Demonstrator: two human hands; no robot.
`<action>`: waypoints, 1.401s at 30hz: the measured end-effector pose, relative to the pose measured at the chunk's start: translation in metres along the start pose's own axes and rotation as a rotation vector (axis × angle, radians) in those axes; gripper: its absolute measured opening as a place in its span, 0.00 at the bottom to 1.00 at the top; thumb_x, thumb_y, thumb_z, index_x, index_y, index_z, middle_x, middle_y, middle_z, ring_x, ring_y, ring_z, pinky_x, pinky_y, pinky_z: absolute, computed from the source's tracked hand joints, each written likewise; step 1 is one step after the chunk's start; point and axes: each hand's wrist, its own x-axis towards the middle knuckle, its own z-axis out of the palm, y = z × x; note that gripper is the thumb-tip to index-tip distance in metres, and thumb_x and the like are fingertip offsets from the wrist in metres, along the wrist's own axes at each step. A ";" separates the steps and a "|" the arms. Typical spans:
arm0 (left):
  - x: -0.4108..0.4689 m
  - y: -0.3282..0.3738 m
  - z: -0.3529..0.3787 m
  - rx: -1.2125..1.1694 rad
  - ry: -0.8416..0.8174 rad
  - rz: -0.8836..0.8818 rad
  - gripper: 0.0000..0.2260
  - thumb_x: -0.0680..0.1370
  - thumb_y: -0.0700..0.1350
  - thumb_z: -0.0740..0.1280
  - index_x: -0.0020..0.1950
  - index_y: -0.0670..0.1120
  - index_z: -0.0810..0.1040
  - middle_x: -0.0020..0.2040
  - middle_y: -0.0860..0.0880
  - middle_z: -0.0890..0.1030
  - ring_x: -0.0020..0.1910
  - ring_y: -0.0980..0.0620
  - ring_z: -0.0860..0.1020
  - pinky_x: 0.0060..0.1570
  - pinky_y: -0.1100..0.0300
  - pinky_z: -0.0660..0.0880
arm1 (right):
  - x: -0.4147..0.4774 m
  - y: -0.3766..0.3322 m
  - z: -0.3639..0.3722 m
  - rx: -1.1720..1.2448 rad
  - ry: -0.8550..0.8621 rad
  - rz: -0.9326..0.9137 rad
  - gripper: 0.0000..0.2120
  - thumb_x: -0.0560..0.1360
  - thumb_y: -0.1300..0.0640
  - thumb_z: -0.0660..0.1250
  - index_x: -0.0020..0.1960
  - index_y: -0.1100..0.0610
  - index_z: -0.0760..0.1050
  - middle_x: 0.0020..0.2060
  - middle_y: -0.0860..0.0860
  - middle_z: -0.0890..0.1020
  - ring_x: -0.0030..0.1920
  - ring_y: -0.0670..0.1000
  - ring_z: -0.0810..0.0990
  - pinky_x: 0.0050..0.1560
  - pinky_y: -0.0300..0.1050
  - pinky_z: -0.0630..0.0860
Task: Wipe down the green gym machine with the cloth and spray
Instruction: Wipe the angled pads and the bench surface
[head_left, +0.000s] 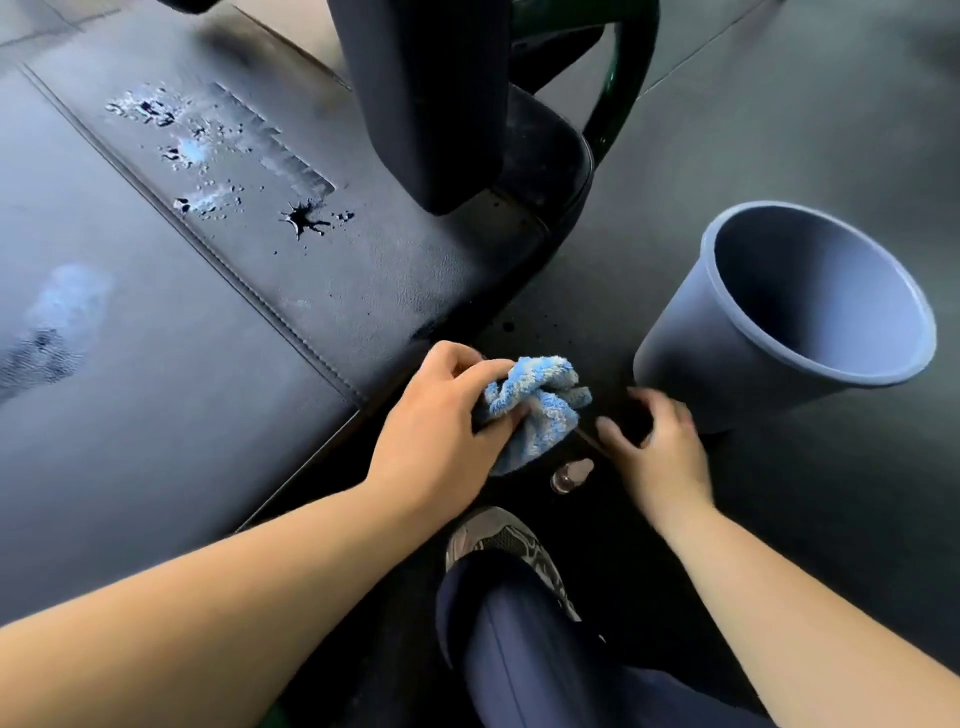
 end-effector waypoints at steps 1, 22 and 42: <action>0.001 0.006 -0.001 -0.052 0.039 -0.026 0.13 0.75 0.50 0.70 0.59 0.56 0.79 0.50 0.57 0.73 0.47 0.59 0.72 0.46 0.67 0.68 | 0.000 -0.012 -0.014 0.128 0.105 -0.033 0.10 0.76 0.48 0.66 0.57 0.47 0.76 0.58 0.50 0.77 0.53 0.52 0.78 0.51 0.45 0.72; 0.038 -0.083 -0.103 0.230 0.301 -0.202 0.15 0.75 0.35 0.63 0.58 0.47 0.81 0.64 0.52 0.78 0.63 0.46 0.73 0.62 0.57 0.67 | -0.020 -0.176 0.051 -0.041 0.102 -1.252 0.15 0.72 0.57 0.61 0.52 0.54 0.84 0.54 0.49 0.84 0.50 0.55 0.79 0.52 0.52 0.74; 0.040 -0.095 -0.105 -0.167 0.469 -0.316 0.20 0.69 0.40 0.54 0.51 0.49 0.82 0.56 0.59 0.78 0.57 0.63 0.74 0.62 0.75 0.64 | 0.022 -0.168 0.029 -0.042 0.379 -0.958 0.17 0.75 0.62 0.59 0.59 0.57 0.82 0.59 0.54 0.82 0.59 0.56 0.80 0.61 0.57 0.73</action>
